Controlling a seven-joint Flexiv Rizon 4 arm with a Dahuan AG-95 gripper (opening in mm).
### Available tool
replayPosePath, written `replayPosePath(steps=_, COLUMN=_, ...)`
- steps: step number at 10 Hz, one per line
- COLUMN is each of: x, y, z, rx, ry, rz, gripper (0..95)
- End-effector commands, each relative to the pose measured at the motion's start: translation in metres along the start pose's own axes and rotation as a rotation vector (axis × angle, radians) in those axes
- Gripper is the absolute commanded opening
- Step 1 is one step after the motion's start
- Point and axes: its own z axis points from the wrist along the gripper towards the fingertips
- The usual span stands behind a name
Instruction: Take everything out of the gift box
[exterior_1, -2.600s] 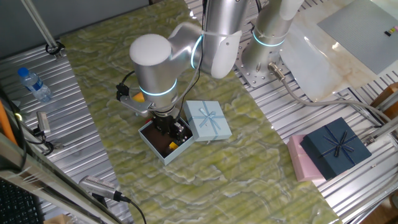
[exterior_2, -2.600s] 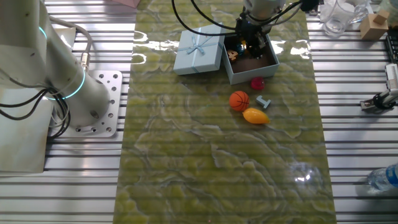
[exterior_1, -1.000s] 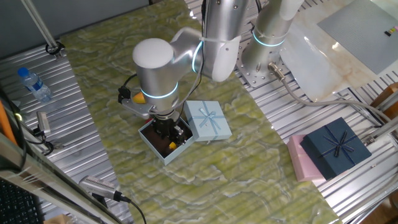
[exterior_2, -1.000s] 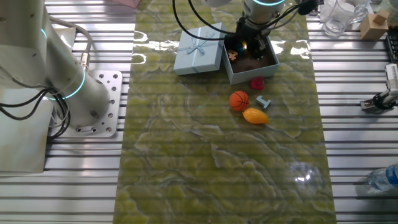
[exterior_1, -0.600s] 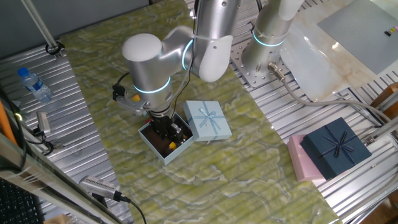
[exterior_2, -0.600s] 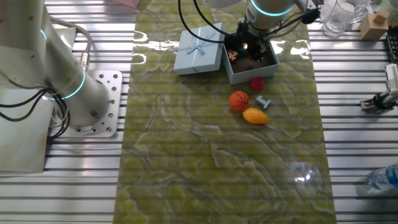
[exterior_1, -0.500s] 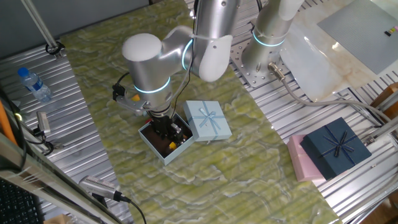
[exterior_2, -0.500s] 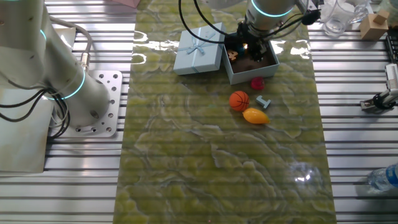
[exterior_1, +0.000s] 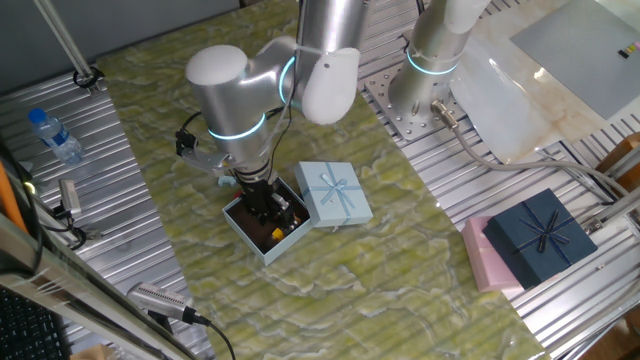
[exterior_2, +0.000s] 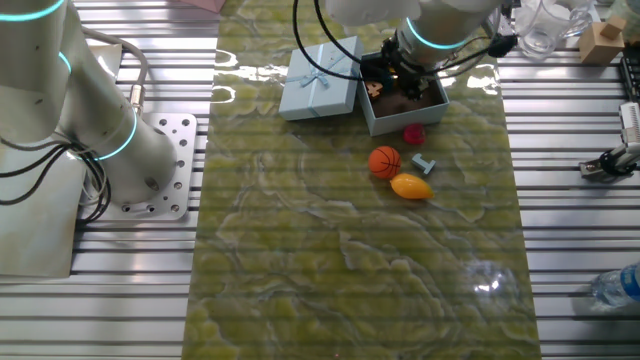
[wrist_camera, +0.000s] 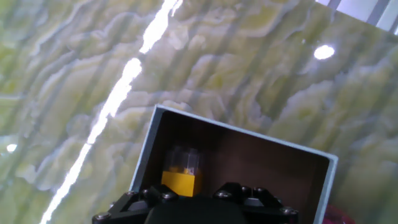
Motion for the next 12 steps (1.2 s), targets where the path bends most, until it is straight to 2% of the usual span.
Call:
replayPosePath(steps=1, x=0.0003, y=0.0030, z=-0.0006, rx=-0.005, ry=-0.005, rz=0.007, gripper=57.0)
replayPosePath(steps=5, x=-0.0042, y=0.0075, z=0.0074, rx=0.008, ry=-0.014, rz=0.018, gripper=57.0)
replayPosePath(steps=9, x=-0.0046, y=0.0074, z=0.0079, rx=0.025, ry=-0.018, rz=0.005, gripper=57.0)
replayPosePath(steps=11, x=-0.0054, y=0.0077, z=0.0077, rx=0.110, ry=-0.001, rz=-0.011, gripper=57.0)
replayPosePath(steps=12, x=-0.0056, y=0.0071, z=0.0079, rx=0.109, ry=-0.001, rz=-0.010, gripper=57.0)
